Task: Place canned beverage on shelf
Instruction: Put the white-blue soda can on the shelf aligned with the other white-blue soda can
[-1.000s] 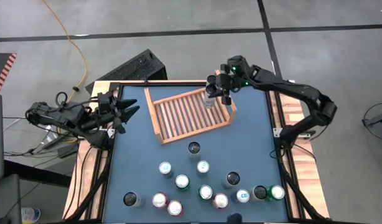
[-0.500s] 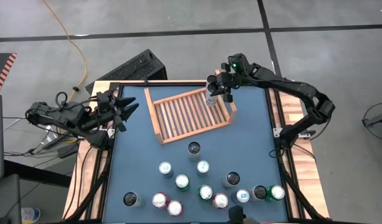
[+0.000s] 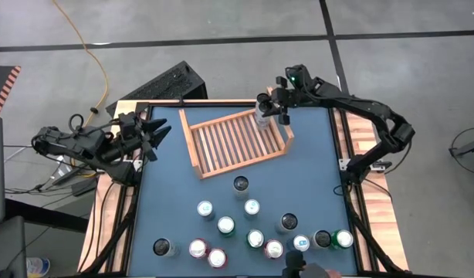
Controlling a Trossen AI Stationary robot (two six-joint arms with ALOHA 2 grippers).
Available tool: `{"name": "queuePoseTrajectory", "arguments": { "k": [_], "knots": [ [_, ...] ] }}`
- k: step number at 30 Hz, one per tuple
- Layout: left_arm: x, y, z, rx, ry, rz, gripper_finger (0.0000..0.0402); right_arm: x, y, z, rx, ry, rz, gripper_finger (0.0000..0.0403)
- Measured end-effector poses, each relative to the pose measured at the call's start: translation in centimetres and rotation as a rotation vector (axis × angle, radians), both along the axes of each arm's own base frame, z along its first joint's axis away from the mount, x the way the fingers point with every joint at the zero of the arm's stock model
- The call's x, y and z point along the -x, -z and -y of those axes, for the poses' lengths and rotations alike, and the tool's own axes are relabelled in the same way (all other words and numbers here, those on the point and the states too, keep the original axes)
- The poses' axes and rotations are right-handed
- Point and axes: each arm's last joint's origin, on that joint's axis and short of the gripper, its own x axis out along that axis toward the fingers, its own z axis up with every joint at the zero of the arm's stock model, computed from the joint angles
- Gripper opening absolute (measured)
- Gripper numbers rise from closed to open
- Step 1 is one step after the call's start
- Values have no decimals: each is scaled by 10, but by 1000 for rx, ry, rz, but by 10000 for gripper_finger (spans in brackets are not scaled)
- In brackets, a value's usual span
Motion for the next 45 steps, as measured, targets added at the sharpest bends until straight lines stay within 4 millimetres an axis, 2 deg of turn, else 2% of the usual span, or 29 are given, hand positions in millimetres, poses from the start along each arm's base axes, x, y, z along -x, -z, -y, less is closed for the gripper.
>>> {"name": "queuePoseTrajectory", "arguments": {
  "k": [4, 19, 36, 45],
  "knots": [
    [0, 0, 0, 0, -1, 0, 165, 3, 15, -2, -26, 8, -13, 134],
    [0, 0, 0, 0, -2, 0, 165, 1, 19, -2, 16, 29, -2, 137],
    [0, 0, 0, 0, 1, 0, 165, 4, 23, -3, -5, 52, -65, 210],
    [0, 0, 0, 0, 2, 0, 165, 5, 24, -3, 0, 64, -75, 232]
  ]
}}
